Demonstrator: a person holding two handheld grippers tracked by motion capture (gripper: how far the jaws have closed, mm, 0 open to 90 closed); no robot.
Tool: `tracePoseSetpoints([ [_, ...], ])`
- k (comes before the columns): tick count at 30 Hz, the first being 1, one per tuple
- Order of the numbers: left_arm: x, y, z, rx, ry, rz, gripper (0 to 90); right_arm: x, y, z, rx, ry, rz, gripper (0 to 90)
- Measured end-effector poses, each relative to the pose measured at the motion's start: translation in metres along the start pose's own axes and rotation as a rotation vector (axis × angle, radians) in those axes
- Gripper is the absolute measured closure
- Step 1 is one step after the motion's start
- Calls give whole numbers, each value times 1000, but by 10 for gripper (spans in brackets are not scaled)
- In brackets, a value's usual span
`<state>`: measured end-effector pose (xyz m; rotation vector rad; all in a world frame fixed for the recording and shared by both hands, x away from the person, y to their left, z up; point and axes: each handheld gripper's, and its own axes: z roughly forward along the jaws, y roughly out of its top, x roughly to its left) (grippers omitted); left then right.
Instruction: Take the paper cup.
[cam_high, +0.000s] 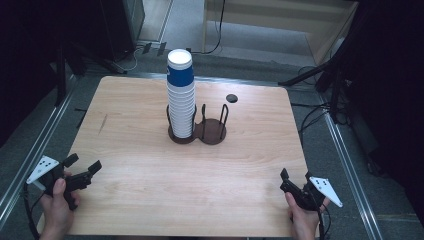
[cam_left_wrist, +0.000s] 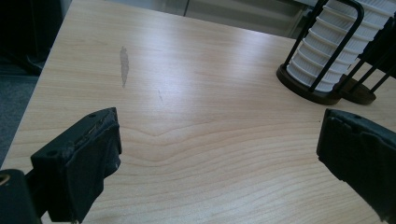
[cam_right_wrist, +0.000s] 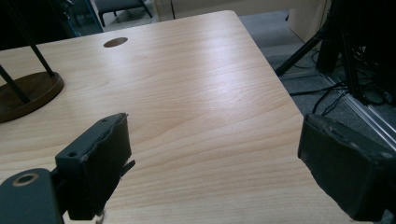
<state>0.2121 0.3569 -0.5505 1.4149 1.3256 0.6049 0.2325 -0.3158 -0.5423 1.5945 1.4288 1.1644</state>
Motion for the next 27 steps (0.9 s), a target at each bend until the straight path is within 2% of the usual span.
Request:
tracePoseSetpoints([
  [4, -1, 0, 0, 8, -1, 6, 8, 2, 1, 1, 12, -12, -15, 98],
  [6, -1, 0, 0, 10, -2, 10, 8, 3, 1, 1, 13, -1, -41, 98],
  [11, -2, -1, 0, 10, -2, 11, 8, 6, 3, 2, 20, -15, -77, 109],
  [16, -4, -2, 0, 13, -5, 20, 8, 13, 8, -1, 5, -30, -68, 123],
  [19, -4, -2, 0, 16, -2, 20, 8, 24, 14, -5, -8, -16, -89, 124],
  [21, -4, -2, 0, 22, -1, 24, 8, 31, 21, -8, -16, 14, -73, 124],
  [23, -4, -2, 1, 24, -3, 27, 8, 38, 27, -10, -21, 29, -78, 125],
  [27, -5, -2, 2, 24, -6, 32, 8, 58, 41, -10, -35, 93, -79, 129],
])
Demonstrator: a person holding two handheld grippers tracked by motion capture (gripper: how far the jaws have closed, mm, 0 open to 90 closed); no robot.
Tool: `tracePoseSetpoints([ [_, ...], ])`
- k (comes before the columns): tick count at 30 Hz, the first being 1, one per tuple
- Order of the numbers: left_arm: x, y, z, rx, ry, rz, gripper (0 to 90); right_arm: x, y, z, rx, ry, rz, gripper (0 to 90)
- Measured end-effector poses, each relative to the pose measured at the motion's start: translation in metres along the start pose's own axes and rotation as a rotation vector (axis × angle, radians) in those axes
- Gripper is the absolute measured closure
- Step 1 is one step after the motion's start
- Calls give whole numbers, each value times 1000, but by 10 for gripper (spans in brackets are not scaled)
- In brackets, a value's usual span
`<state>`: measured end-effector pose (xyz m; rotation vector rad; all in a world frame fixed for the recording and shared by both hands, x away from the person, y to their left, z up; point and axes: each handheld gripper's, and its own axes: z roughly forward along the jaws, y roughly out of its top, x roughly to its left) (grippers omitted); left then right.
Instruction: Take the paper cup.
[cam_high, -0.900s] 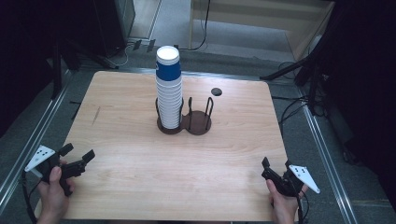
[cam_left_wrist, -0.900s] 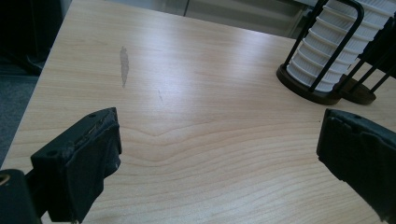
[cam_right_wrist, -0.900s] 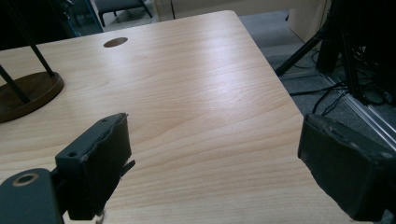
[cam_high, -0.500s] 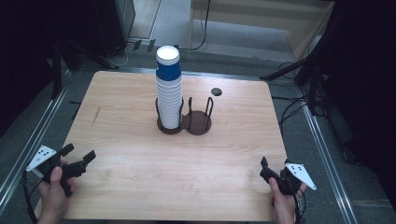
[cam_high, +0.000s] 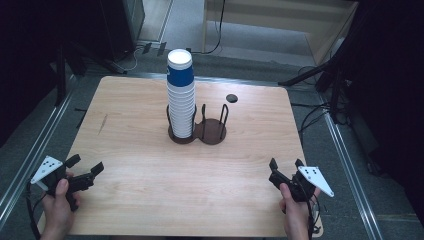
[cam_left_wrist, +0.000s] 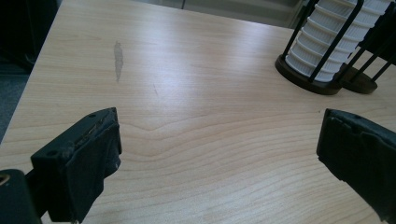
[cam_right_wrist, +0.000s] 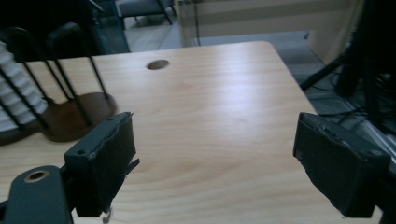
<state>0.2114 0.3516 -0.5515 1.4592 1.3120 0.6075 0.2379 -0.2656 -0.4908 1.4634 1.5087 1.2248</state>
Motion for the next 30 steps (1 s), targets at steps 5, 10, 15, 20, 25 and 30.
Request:
tracePoseSetpoints([
  [5, 0, 0, 0, -2, -3, 6, 8, 21, 14, 7, -16, 50, -27, 131],
  [10, 0, 0, 0, -3, -2, 4, 9, 37, 25, 16, -18, 77, -41, 125],
  [15, -1, -1, 0, -7, -4, 10, 9, 55, 33, 20, -15, 127, -62, 86],
  [20, -1, -1, 0, -5, -9, 20, 9, 68, 38, 25, -9, 153, -70, 74],
  [25, -1, -1, -1, -7, -8, 17, 9, 82, 44, 33, -2, 172, -87, 73],
  [30, -1, -1, -1, -11, -8, 12, 9, 96, 47, 39, 0, 189, -109, 73],
])
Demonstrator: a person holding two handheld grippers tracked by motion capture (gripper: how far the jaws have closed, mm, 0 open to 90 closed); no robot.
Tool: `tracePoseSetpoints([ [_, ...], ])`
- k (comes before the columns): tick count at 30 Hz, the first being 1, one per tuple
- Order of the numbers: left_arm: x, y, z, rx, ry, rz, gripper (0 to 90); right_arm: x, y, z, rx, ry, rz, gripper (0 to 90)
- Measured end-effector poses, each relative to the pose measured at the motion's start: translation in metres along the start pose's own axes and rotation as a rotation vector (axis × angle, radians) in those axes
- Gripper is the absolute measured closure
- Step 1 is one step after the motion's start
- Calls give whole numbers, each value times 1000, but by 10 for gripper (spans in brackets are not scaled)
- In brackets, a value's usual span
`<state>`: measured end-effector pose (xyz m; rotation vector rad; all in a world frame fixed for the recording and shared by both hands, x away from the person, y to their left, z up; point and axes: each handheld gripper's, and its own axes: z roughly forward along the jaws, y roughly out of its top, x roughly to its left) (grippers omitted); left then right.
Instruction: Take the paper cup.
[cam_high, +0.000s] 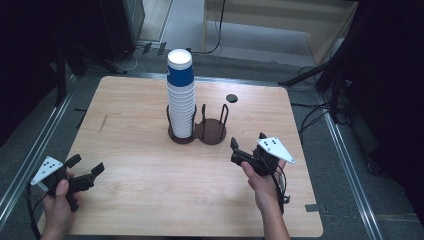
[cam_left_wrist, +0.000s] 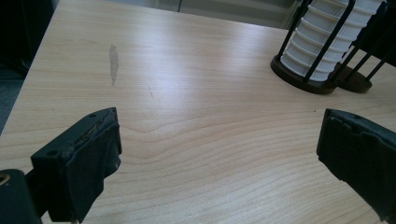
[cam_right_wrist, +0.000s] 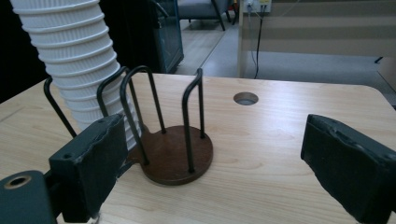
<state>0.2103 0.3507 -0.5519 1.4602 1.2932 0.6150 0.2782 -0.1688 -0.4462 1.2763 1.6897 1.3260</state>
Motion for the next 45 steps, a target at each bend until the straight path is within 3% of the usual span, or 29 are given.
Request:
tracePoseSetpoints([
  [19, 0, 0, 0, 1, -3, -5, 9, 44, 14, 29, 2, 67, 6, 67],
  [36, 2, 1, 1, -2, -13, -8, 9, 92, 51, 59, -20, 130, -17, 58],
  [45, 1, 1, 2, 0, -17, -9, 9, 108, 63, 80, -32, 146, -10, 59],
])
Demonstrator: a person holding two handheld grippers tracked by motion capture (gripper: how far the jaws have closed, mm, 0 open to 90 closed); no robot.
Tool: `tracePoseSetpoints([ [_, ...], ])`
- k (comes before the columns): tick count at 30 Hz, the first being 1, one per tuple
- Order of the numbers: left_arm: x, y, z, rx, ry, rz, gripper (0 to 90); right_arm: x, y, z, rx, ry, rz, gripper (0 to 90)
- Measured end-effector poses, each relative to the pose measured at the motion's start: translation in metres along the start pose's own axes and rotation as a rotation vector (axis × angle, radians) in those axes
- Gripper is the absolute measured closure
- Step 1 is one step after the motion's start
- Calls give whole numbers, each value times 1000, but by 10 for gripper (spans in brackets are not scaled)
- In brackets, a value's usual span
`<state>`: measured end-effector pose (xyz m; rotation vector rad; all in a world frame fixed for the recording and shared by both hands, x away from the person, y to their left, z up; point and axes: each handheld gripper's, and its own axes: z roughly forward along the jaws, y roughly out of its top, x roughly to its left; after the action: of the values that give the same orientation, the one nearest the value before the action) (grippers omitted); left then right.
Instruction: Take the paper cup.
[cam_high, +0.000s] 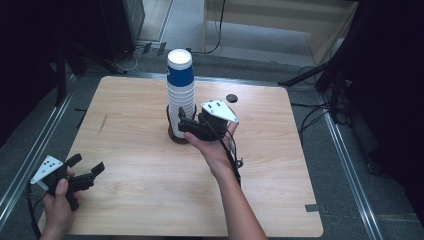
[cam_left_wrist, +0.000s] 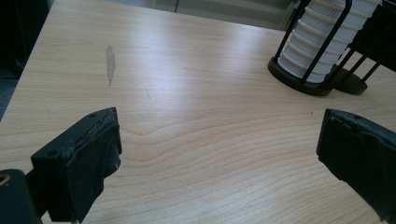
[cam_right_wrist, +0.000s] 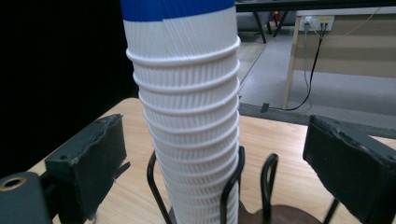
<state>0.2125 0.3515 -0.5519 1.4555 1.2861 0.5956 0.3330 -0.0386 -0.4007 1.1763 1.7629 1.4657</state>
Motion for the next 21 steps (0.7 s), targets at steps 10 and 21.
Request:
tracePoseSetpoints([
  [10, 1, 0, 0, -2, -7, 1, 9, 14, 13, 22, -11, -7, -29, 61],
  [21, 1, 1, 1, 2, -10, 4, 9, 20, 30, 38, -60, -34, -25, 60],
])
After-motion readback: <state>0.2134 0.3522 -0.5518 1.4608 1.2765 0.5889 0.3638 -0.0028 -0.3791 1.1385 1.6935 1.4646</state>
